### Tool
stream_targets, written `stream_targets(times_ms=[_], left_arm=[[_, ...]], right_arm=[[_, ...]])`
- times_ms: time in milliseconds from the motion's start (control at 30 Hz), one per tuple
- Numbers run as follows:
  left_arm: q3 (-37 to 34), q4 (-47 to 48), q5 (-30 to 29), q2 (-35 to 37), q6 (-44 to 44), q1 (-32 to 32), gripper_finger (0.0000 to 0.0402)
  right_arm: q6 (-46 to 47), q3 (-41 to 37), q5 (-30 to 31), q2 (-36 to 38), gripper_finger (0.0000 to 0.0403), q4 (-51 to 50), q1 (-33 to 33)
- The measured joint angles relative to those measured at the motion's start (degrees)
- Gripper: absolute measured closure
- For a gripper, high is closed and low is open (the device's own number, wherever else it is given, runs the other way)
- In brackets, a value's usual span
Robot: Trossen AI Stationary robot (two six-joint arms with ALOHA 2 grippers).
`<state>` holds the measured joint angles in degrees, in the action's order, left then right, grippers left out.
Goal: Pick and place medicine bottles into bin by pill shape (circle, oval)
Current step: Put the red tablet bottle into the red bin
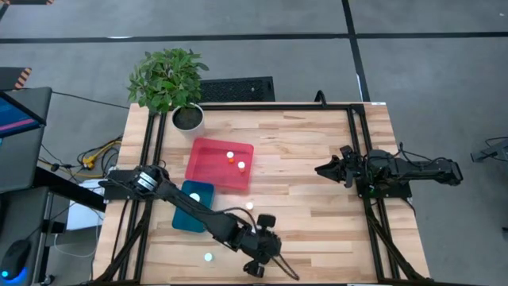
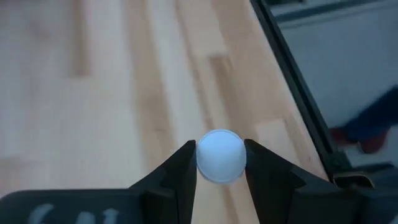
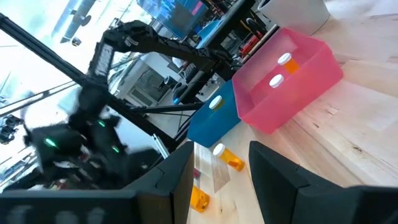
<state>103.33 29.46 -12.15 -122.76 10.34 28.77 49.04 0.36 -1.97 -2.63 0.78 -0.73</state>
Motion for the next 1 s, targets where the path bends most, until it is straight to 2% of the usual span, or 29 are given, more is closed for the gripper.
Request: stream_targets(times_ms=[100,200,300,400,567,700,833,1000], left_arm=[[1.77,9.21,-5.02,5.00,-0.12,-1.65,0.0291],[-0.18,15.82,-9.35,12.10,0.90,-3.89,0.0292],[-6.15,20.66,-16.23,20.49,4.88,-5.69,0.0290],[-16.80,22.06,-21.72,29.20,11.26,-6.99,0.0285],[-36.44,15.12,-22.53,41.70,19.74,-9.71,0.0284],[-48.03,10.52,-20.67,46.57,23.68,-14.06,0.0284],[-53.98,9.30,-19.82,47.62,23.99,-20.00,0.0284],[-57.31,3.82,-17.85,47.76,19.88,-27.00,0.0283]], right_arm=[[0.02,0.00,0.00,0.01,0.0239,0.04,0.00],[0.02,0.00,0.00,0.00,0.0237,0.21,-0.01],[0.02,0.00,0.04,0.00,0.0237,0.31,-0.02],[0.02,0.00,0.05,0.00,0.0238,0.31,-0.04],[0.00,-0.02,0.17,0.00,0.0238,0.37,-0.07],[-0.02,0.00,0.23,0.02,0.0239,0.26,-0.07],[-0.03,0.00,0.39,0.02,0.0238,0.21,-0.07],[-0.04,0.00,0.41,0.01,0.0238,0.07,-0.07]])
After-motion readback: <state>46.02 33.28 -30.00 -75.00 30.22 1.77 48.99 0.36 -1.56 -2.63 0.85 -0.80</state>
